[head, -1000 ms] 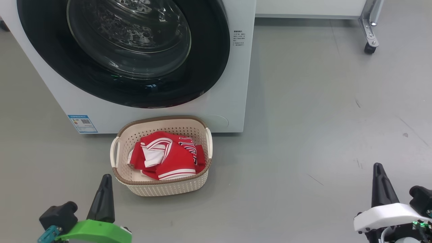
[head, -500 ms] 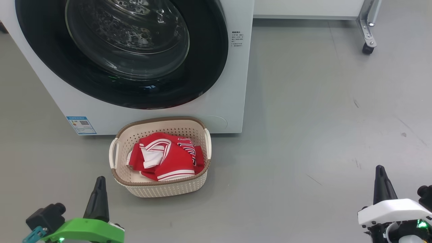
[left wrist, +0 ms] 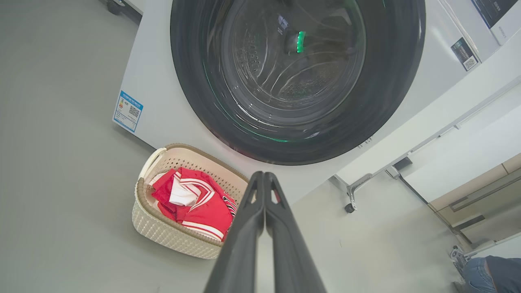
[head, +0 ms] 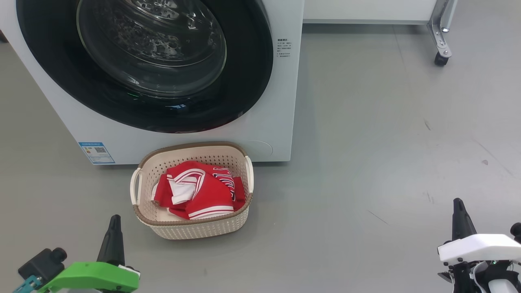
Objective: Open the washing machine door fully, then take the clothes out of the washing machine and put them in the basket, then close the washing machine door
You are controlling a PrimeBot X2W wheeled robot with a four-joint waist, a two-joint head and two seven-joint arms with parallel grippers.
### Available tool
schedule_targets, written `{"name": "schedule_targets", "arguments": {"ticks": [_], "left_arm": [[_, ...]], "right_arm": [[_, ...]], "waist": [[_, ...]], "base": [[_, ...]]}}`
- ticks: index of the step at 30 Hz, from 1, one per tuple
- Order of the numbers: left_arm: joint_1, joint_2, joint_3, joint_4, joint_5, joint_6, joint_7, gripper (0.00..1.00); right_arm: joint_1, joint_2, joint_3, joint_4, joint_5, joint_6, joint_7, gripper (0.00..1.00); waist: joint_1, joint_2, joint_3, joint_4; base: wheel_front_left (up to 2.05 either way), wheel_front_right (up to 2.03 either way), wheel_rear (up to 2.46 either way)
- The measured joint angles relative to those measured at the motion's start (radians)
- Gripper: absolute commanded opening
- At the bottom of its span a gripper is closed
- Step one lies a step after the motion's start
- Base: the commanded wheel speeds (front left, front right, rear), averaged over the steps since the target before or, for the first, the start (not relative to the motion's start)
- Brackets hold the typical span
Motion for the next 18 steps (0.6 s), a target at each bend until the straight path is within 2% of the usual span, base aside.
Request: {"name": "schedule_targets", "arguments": {"ticks": [18], "left_arm": [[-0.013,0.007,0.028,0.013,-0.230,0.000,0.061,0.00]], "right_arm": [[-0.032,0.022,-0.038,0.033,0.230,0.035,0.061,0.00]], "waist": [[0.0001,0.0000,-0.005,-0.007]], "base": [[0.00,0.00,0.00]]}}
